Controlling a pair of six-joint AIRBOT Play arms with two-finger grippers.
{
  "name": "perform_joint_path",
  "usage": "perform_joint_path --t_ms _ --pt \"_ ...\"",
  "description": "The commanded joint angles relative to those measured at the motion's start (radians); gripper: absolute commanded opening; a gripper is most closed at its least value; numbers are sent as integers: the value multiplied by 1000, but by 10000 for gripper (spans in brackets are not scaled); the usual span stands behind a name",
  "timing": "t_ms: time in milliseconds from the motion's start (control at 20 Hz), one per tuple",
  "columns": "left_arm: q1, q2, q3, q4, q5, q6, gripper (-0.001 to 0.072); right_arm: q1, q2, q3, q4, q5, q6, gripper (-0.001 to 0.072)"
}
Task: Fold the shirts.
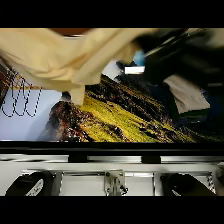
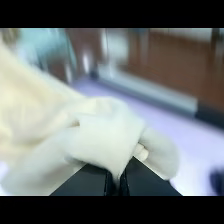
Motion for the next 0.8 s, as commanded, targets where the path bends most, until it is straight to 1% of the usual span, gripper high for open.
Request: perform_joint_path --t_ms 0,50,100,150,200,300,400,450,500,550,600,650,750 --pt "-16 129 77 -73 56 7 31 1 107 139 66 73 56 72" --pt "-16 142 77 -64 56 7 31 1 113 139 80 52 56 72" --pt "-16 145 77 -49 54 6 31 1 114 139 79 -5 56 71" --pt "-16 141 77 -27 50 7 31 1 107 139 78 -90 57 72" --pt "-16 133 74 6 40 6 31 0 96 139 67 -187 57 72" --pt "-16 118 42 85 -10 5 31 0 55 139 27 -439 65 72" --pt "-16 99 -34 181 -101 -36 31 0 -2 98 -21 -701 133 72" --pt "-16 89 -92 223 -142 -56 31 0 -26 34 -24 -806 172 72" --pt "-16 78 -163 250 -164 -57 31 1 -42 -56 -19 -870 200 72" --pt "-16 67 -238 267 -161 -57 31 0 -54 -154 -19 -883 230 72" --pt "-16 51 -314 282 -150 -56 31 0 -63 -259 -29 -848 275 72" --pt "-16 28 -392 287 -135 -56 31 0 -73 -371 -40 -761 334 72" --pt "-18 -38 -533 280 -77 -58 31 0 -106 -550 -64 -531 451 72"
